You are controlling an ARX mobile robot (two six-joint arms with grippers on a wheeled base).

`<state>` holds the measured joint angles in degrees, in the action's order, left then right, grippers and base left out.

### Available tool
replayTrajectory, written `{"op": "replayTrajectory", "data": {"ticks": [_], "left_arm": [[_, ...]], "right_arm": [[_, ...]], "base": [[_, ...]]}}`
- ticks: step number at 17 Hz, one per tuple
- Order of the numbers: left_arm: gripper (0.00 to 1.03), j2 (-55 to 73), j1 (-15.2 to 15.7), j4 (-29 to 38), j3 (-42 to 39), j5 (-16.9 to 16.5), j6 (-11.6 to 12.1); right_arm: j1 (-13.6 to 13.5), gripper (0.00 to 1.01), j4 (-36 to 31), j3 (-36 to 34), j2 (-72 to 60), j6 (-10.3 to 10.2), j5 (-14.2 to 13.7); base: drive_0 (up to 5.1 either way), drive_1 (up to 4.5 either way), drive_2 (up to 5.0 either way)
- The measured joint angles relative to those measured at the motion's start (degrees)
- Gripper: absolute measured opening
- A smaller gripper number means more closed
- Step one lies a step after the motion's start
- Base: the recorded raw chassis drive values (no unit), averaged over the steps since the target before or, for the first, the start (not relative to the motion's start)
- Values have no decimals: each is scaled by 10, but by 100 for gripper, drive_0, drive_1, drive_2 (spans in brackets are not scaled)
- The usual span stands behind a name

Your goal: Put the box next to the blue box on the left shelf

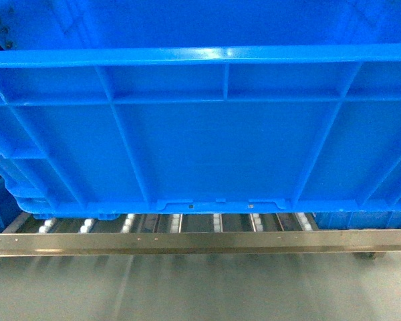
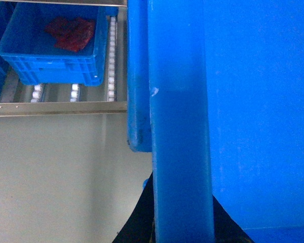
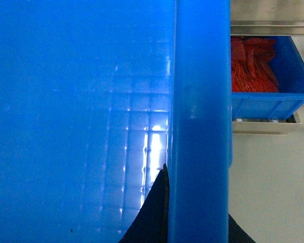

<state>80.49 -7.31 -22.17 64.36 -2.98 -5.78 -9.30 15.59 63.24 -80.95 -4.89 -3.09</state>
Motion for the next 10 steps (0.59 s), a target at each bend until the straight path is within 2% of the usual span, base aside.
{"op": "replayTrajectory", "data": {"ticks": [10], "left_arm": [[5,0,0,1,0,0,0]], "right_arm": [[0,7,-1,0,0,0,-1]], "base": [[0,0,0]]}}
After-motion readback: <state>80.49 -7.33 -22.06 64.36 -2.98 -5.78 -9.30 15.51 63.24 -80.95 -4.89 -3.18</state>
